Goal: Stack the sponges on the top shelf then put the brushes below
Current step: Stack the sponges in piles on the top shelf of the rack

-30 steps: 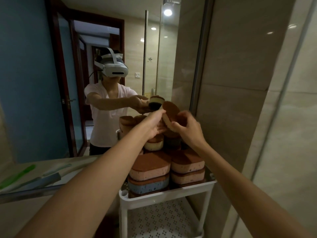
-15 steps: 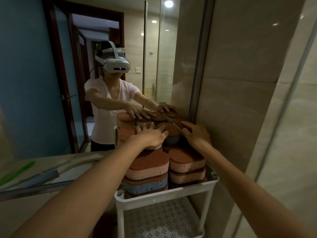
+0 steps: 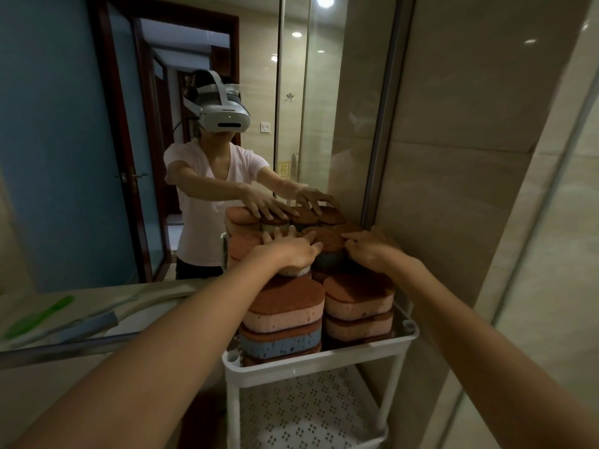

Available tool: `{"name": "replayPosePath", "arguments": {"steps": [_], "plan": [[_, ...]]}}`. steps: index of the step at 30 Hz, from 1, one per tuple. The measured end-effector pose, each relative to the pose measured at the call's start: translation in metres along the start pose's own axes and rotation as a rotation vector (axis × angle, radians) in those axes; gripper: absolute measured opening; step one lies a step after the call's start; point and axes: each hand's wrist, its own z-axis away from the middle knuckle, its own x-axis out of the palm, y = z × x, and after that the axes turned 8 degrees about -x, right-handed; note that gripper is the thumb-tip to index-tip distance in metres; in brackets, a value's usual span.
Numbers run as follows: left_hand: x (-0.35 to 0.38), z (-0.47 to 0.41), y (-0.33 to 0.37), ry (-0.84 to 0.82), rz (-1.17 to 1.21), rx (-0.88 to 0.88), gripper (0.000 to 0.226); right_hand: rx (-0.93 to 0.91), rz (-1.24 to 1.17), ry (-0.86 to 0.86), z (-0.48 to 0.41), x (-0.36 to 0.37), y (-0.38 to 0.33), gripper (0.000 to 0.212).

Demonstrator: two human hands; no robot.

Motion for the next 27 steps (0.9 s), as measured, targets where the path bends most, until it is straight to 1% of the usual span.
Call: {"name": "replayPosePath", "arguments": {"steps": [1, 2, 3, 6, 8, 9, 12, 14, 18, 20, 21, 23, 25, 27], "plan": [[-0.001, 0.0, 0.0, 0.001, 0.005, 0.002, 0.055, -0.013, 0.001, -0.032, -0.002, 0.0, 0.001, 0.061], [-0.002, -0.001, 0.001, 0.005, 0.011, 0.004, 0.055, -0.034, -0.012, -0.036, -0.003, 0.001, 0.002, 0.063], [-0.002, -0.001, 0.001, 0.012, 0.016, 0.007, 0.055, -0.052, -0.044, -0.01, -0.001, 0.001, 0.002, 0.059], [-0.002, -0.001, 0.001, 0.034, 0.003, 0.01, 0.054, -0.121, -0.208, 0.229, 0.015, -0.001, -0.005, 0.035], [-0.002, -0.001, 0.002, 0.055, 0.006, 0.021, 0.054, -0.161, -0.314, 0.361, 0.029, -0.002, -0.013, 0.027], [-0.002, -0.001, 0.002, 0.083, 0.02, 0.036, 0.053, -0.178, -0.336, 0.399, 0.039, -0.004, -0.02, 0.026], [-0.009, 0.01, -0.002, 0.235, 0.116, 0.076, 0.049, -0.26, -0.331, 0.522, 0.065, -0.007, -0.042, 0.024], [-0.016, 0.025, -0.01, 0.364, 0.218, 0.06, 0.042, -0.309, -0.351, 0.607, 0.08, -0.003, -0.058, 0.025], [-0.012, 0.071, -0.059, 0.587, 0.563, 0.027, 0.032, -0.472, -0.426, 0.723, 0.115, 0.028, -0.101, 0.023], [0.003, 0.103, -0.089, 0.655, 0.688, -0.012, 0.031, -0.579, -0.461, 0.729, 0.137, 0.055, -0.129, 0.025], [0.014, 0.121, -0.105, 0.686, 0.729, -0.053, 0.03, -0.625, -0.481, 0.703, 0.149, 0.072, -0.143, 0.03], [0.048, 0.153, -0.136, 0.706, 0.785, -0.163, 0.026, -0.683, -0.535, 0.591, 0.171, 0.111, -0.172, 0.035], [0.094, 0.172, -0.164, 0.664, 0.842, -0.292, 0.025, -0.722, -0.568, 0.519, 0.19, 0.154, -0.191, 0.032], [0.147, 0.184, -0.193, 0.576, 0.858, -0.44, 0.024, -0.737, -0.581, 0.405, 0.204, 0.201, -0.203, 0.031]]}}
